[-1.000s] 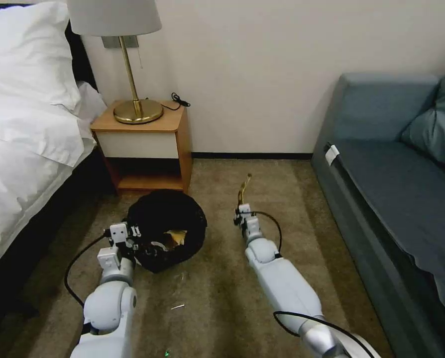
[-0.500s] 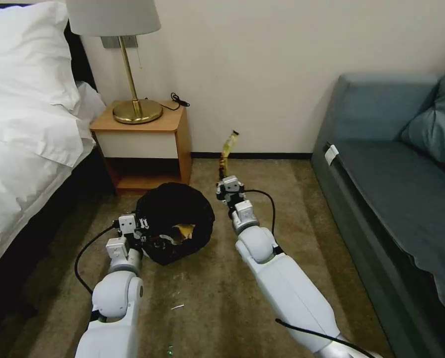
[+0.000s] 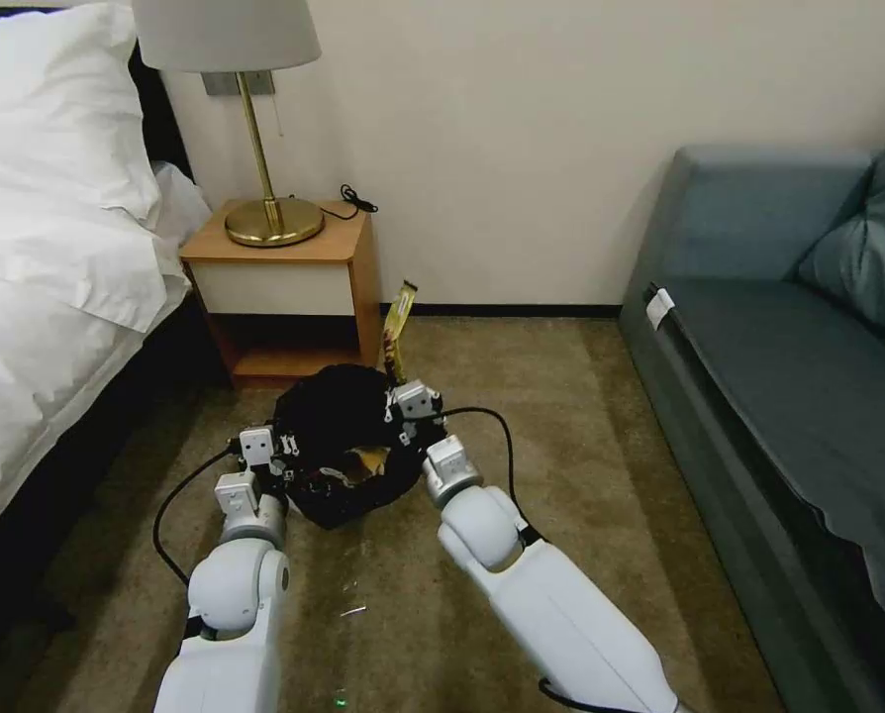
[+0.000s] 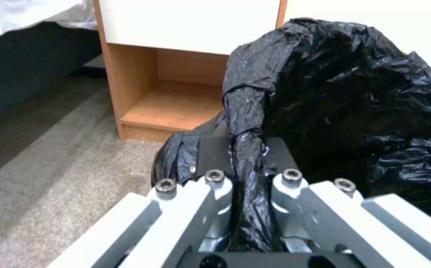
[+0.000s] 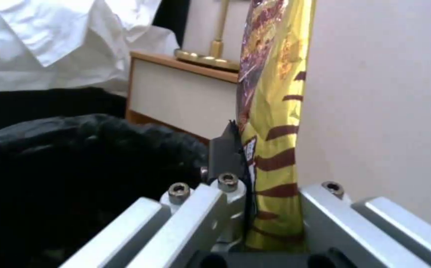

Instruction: Pick up the trash bin, then pick up the garbage on the floor and place it into the trash bin.

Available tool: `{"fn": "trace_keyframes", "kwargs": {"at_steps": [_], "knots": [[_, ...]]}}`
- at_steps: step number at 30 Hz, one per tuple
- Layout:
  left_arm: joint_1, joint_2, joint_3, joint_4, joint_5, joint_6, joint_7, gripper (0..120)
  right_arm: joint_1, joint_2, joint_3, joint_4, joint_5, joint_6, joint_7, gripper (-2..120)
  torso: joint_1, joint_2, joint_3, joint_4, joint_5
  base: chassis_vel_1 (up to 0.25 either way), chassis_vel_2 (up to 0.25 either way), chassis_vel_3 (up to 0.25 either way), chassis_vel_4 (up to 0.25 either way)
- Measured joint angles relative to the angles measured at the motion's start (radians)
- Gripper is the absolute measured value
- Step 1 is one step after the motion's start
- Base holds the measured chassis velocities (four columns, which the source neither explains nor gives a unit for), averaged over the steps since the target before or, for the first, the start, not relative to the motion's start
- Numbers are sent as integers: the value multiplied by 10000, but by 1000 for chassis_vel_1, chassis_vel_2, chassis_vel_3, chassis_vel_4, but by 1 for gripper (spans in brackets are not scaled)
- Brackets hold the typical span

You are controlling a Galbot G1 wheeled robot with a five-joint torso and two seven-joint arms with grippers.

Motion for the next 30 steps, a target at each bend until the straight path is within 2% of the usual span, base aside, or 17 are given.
{"fn": "trace_keyframes", "kwargs": {"at_steps": [12,21,24,25,27,28,30], "knots": [[-33,-112,38,-12,40,22,-12,4,-157,12,-408,108,-38,15,4,0,0,0,0,0,0,0,0,0,0],[82,-100,-69,-37,35,27,-54,4,-246,102,-616,-357,-258,391,53,2,0,0,0,0,0,0,0,0,0],[94,-127,-32,-42,-94,102,-223,4,-261,145,-659,-486,-253,697,-4,17,0,0,0,1,0,0,0,0,0],[94,-127,-32,-42,-94,102,-223,4,-261,145,-659,-486,-253,697,-4,17,0,0,0,1,0,0,0,0,0],[32,-174,91,-60,-274,205,-350,4,-251,189,-705,-546,-263,931,-132,28,0,0,0,0,0,0,0,0,0],[32,-174,91,-60,-274,205,-350,4,-251,189,-705,-546,-263,931,-132,28,0,0,0,0,0,0,0,0,0],[-3,-192,185,-87,-409,282,-412,4,-219,263,-724,-592,-263,1017,-177,38,0,0,0,0,0,0,0,0,0]]}}
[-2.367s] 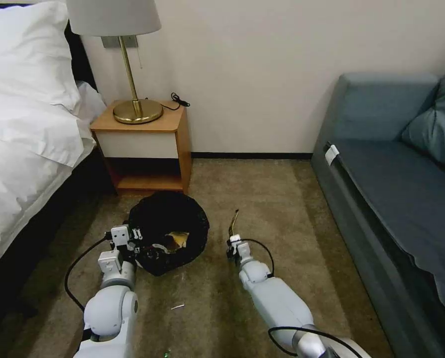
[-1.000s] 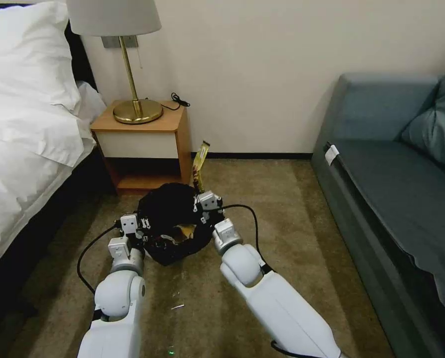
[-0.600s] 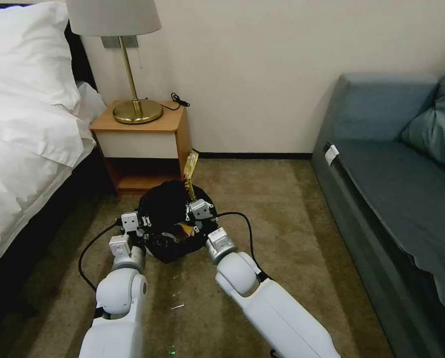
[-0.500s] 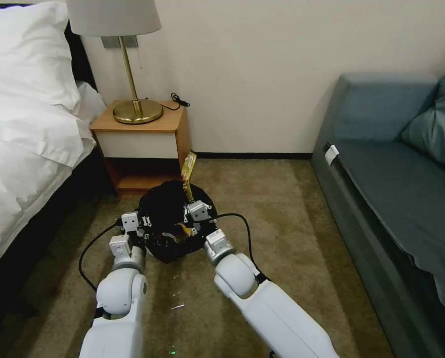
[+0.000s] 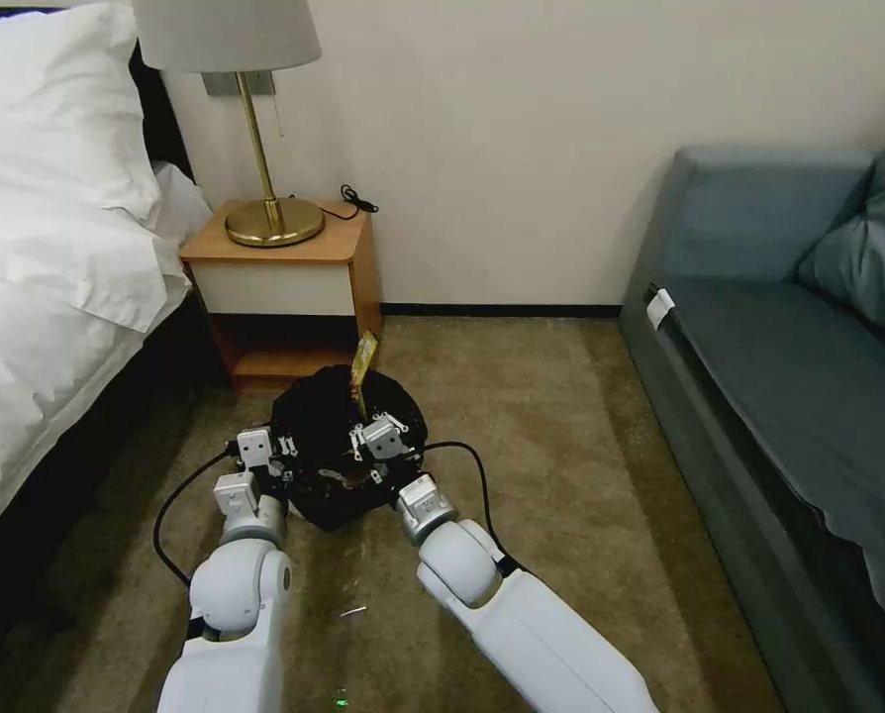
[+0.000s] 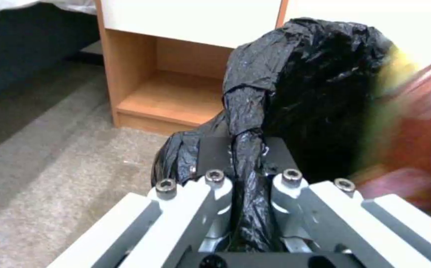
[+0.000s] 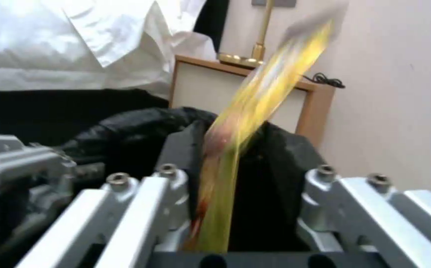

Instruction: Pick up the trash bin, then pick up the garbage on the floor and place it into the trash bin.

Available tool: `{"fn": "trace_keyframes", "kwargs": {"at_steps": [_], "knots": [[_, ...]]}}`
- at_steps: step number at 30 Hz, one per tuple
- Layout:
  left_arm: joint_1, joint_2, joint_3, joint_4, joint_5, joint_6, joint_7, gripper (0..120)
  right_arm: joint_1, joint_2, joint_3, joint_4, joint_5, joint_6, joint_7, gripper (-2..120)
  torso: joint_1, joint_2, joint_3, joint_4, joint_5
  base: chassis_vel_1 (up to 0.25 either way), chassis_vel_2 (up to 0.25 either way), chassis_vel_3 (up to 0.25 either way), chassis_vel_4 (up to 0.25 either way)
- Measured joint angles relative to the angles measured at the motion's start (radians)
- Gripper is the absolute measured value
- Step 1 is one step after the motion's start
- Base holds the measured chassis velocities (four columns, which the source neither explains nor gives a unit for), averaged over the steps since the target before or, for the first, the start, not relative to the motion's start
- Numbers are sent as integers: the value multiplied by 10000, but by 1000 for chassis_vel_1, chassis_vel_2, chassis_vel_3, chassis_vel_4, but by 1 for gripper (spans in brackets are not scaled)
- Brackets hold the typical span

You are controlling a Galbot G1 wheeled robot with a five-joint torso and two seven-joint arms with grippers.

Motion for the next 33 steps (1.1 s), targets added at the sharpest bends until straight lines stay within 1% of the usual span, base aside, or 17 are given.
{"fn": "trace_keyframes", "kwargs": {"at_steps": [1,3,4,5,6,8,9,11,12,14,15,17,24,26,27,30,33], "knots": [[0,0,0,0,0,0,0,4,0,0,0,0,0,0,0,38,0,0,0,0,0,0,0,0,0],[-24,-22,56,-2,-22,27,-22,4,37,50,0,-76,-17,116,-56,50,0,0,0,0,0,0,0,0,0],[-24,-22,56,-2,-22,27,-22,4,37,50,0,-76,-17,116,-56,50,0,0,0,0,0,0,0,0,0],[-26,-23,57,-2,-22,27,-26,4,46,50,2,-83,-24,128,-68,57,0,0,0,0,0,0,0,0,0],[-26,-23,57,-2,-22,27,-26,4,46,50,2,-83,-24,128,-68,57,0,0,0,0,0,0,0,0,0],[-27,-21,58,-2,-18,28,-35,4,62,45,12,-84,-31,139,-80,65,0,0,0,0,0,0,0,0,0],[-27,-21,58,-2,-18,28,-35,4,62,45,12,-84,-31,139,-80,65,0,0,0,0,0,0,0,0,0],[-26,-13,58,-3,-4,29,-37,4,77,49,68,-69,-53,160,-96,79,0,0,0,0,0,0,0,0,0],[-26,-13,58,-3,-4,29,-37,4,77,49,68,-69,-53,160,-96,79,0,0,0,0,0,0,0,0,0],[15,-9,58,-17,-3,29,-37,4,87,80,205,-19,-96,204,-147,90,0,0,0,0,0,0,0,0,0],[15,-9,58,-17,-3,29,-37,4,87,80,205,-19,-96,204,-147,90,0,0,0,0,0,0,0,0,0],[44,11,57,-47,-15,29,-37,4,87,60,308,46,-124,266,-214,98,0,0,0,1,0,0,0,0,0],[7,56,-39,-42,-180,6,-36,4,153,-140,615,364,-118,338,-276,100,0,0,0,1,1,0,0,0,0],[-11,89,-134,-1,-529,-62,-107,4,82,-270,1369,701,-49,358,-357,100,0,0,2,1,3,0,0,0,0],[-11,89,-134,-1,-529,-62,-107,4,82,-270,1369,701,-49,358,-357,100,0,0,2,1,3,0,0,0,0],[-9,166,-214,-22,-639,-63,-124,4,-80,-441,2184,1109,74,349,-381,100,0,0,1,-1,1,0,0,0,0],[-170,189,-269,-33,-661,-36,-140,4,-302,-940,3058,1794,329,175,-347,100,0,0,1,0,0,0,0,0,0]]}}
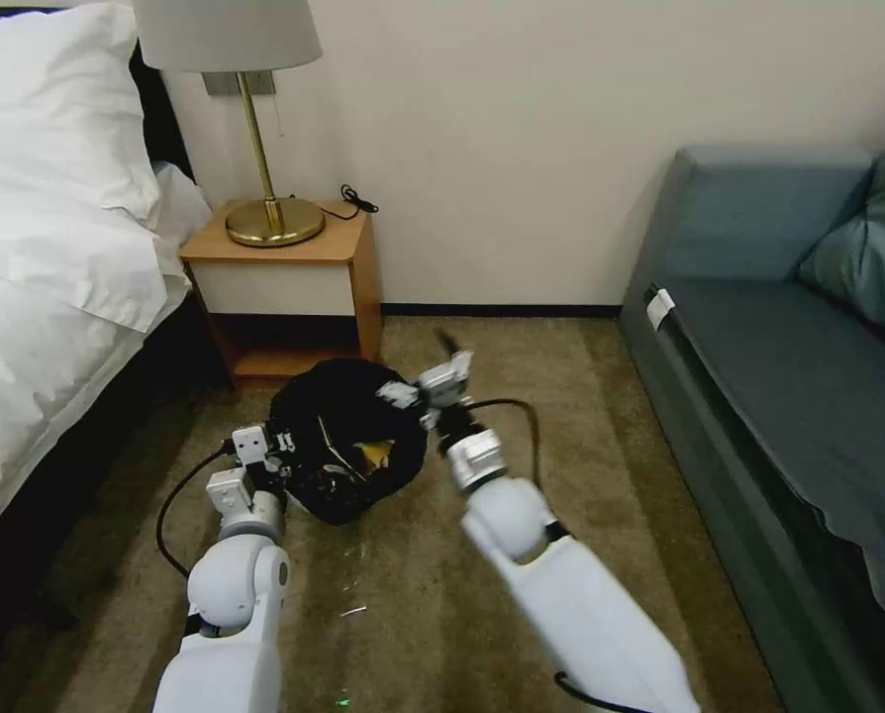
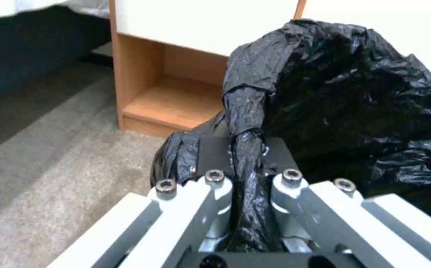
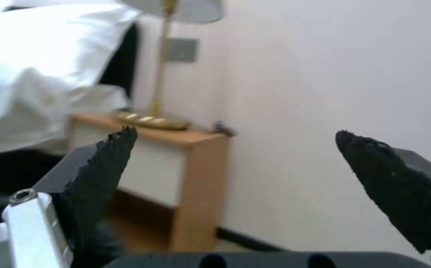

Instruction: Pick up the trash bin, then pick up the garbage on the floor and place it into the trash bin.

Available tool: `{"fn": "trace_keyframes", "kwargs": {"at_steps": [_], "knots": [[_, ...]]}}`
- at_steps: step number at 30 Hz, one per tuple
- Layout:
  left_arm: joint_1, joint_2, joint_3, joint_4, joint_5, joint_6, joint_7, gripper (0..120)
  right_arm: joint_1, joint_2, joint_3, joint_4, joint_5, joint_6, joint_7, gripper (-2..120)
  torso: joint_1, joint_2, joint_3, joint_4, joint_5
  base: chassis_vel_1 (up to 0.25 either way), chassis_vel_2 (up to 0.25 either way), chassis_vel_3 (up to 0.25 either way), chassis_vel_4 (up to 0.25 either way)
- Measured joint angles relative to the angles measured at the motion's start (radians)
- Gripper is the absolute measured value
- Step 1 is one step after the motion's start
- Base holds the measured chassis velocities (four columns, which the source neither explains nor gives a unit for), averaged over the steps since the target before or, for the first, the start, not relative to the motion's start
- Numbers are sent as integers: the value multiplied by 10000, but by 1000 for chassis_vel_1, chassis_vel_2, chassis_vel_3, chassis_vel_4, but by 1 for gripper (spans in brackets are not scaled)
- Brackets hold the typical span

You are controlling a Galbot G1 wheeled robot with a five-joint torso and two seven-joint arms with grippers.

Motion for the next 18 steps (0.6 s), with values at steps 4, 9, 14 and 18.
{"fn": "trace_keyframes", "kwargs": {"at_steps": [4,9,14,18], "knots": [[-62,-11,39,2,0,6,9,4,-189,-246,558,356,89,-374,388,100,0,0,1,-1,1,0,0,0,0],[-68,30,36,60,22,8,32,4,-620,-401,1319,829,443,-1202,1075,100,0,0,0,-1,2,0,0,0,0],[-169,40,6,108,43,7,56,4,-908,-518,1992,921,669,-1581,1499,100,0,0,-1,-1,1,0,0,0,0],[-170,49,24,66,91,25,72,4,-936,-502,2225,803,802,-1744,1728,100,0,0,-1,0,0,0,0,0,0]]}}
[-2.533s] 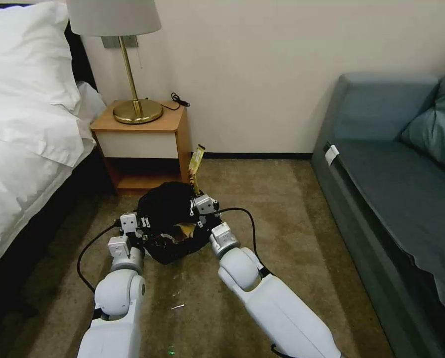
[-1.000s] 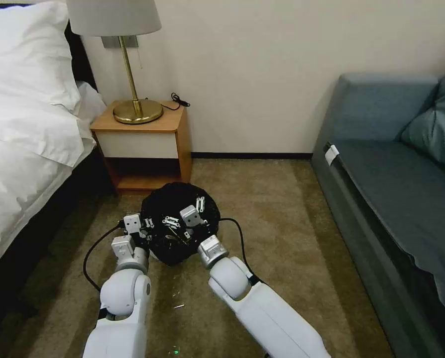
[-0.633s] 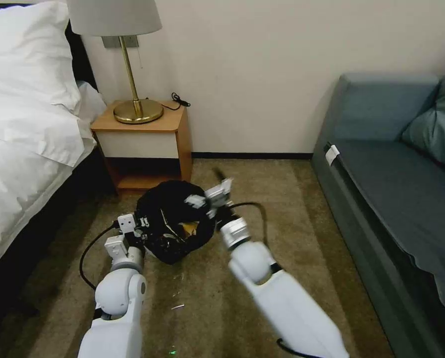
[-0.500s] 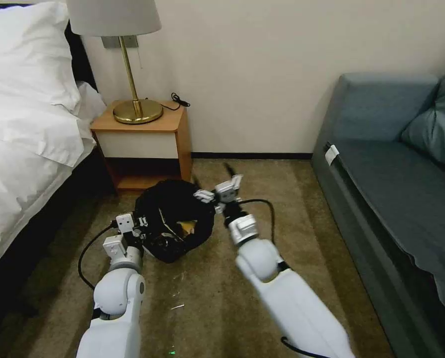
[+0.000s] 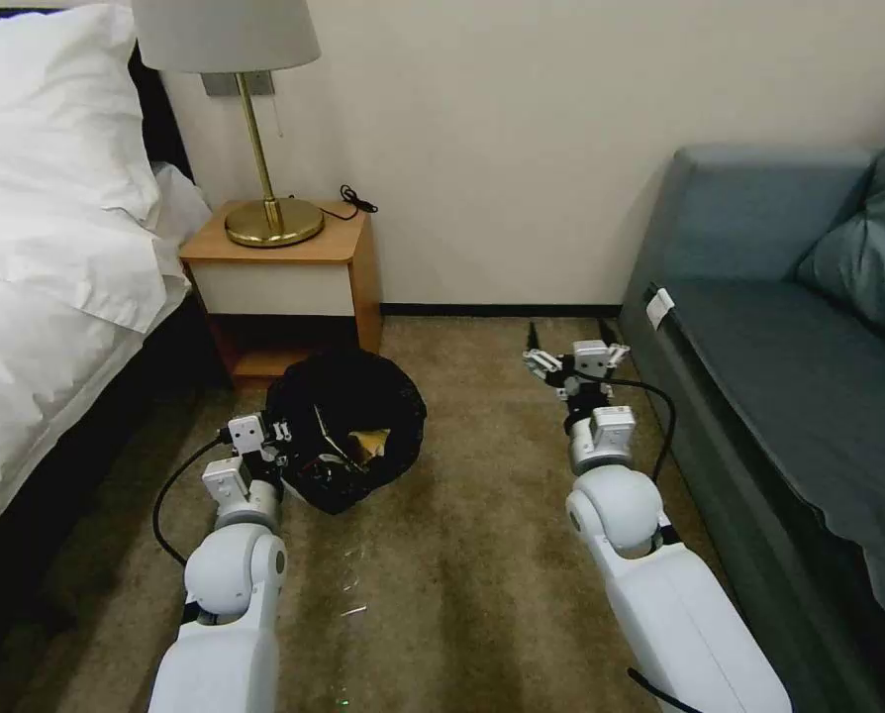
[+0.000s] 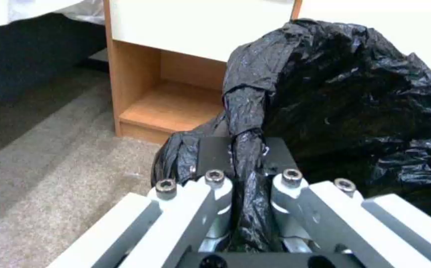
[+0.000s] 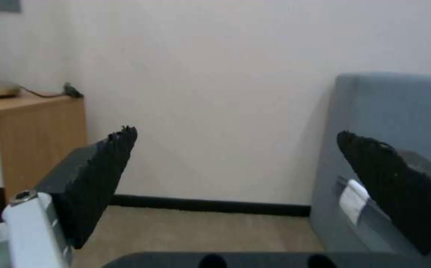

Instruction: Pick up the trash bin, then pick up the garbage on the floor and place it into the trash bin.

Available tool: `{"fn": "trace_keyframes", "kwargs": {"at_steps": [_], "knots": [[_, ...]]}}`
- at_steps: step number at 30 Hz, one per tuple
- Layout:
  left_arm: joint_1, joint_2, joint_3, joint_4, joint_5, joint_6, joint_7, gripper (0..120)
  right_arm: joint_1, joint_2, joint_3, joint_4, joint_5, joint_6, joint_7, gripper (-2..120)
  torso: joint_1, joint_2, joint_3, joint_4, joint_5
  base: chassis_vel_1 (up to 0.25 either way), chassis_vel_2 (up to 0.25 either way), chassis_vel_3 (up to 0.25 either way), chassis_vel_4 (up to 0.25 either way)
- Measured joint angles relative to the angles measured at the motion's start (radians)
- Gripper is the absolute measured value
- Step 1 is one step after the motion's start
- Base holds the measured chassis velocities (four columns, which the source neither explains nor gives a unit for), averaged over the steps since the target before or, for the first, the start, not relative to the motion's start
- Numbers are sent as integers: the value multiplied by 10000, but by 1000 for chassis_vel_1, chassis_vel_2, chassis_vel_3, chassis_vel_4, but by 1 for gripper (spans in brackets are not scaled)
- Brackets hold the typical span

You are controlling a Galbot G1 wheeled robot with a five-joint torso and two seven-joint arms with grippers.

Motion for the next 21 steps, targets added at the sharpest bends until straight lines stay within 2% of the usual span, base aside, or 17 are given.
{"fn": "trace_keyframes", "kwargs": {"at_steps": [15,19,21], "knots": [[38,167,-87,-66,-82,91,49,4,0,-82,277,12,204,-361,229,100,0,0,0,1,-1,0,0,0,0],[35,352,-49,-31,-331,216,89,4,-73,-37,459,-6,142,-282,226,100,0,0,0,0,-1,0,0,0,0],[64,412,-80,7,-742,353,121,4,-182,-18,587,-8,78,-183,215,100,0,0,0,1,-1,0,0,0,0]]}}
